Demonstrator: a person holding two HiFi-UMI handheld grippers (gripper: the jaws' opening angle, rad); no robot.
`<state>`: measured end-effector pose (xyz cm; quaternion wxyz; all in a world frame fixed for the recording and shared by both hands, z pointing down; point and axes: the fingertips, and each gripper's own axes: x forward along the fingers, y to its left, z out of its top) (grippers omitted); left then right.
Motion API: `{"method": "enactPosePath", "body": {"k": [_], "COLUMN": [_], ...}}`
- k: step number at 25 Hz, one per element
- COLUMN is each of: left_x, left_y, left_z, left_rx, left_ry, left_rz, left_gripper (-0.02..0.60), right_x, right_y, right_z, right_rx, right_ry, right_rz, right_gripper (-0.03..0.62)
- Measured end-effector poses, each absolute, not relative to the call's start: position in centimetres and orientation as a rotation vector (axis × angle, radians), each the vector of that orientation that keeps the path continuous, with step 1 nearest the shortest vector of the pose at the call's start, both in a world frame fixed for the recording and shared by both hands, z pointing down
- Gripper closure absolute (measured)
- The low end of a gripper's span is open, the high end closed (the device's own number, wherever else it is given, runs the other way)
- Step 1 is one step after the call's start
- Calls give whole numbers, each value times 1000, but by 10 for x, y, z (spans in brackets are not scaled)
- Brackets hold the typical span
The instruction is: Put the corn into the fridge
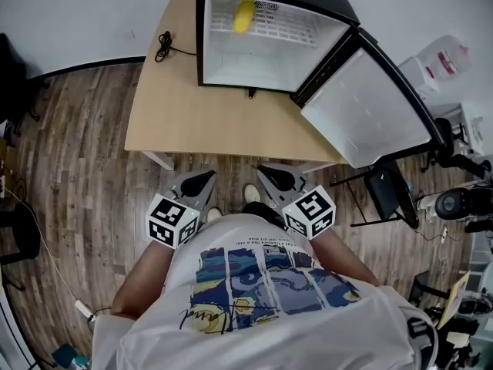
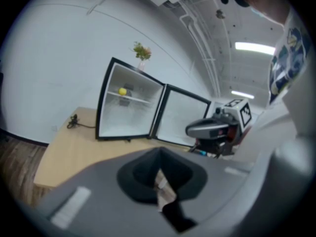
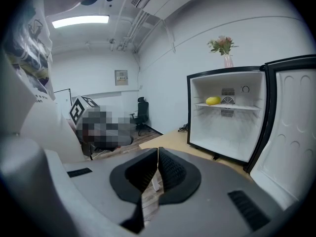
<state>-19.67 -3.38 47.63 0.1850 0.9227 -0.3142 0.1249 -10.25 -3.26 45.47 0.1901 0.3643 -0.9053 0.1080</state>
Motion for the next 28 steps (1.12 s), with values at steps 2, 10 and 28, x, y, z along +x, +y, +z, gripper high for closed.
{"method": "enactPosePath", "body": {"k": [2,10,28], "left_x": [-201,-223,-228], "left_y": [-32,-27,-27], "left_z": [476,479,494], "left_rx": [2598,2571,2541], "left_ry": [-895,-944,-930], "left_rz": [346,339,346], "left_gripper": [572,572,572], "right_x": [-106,-126,-135], "right_y": [-32,-32,-31], "right_z": [455,449,457], "right_rx": [1018,982,954], "right_ry": [-2544,-2568,-2542], "right_rz": [296,262,266], "right_gripper": [582,582,583]}}
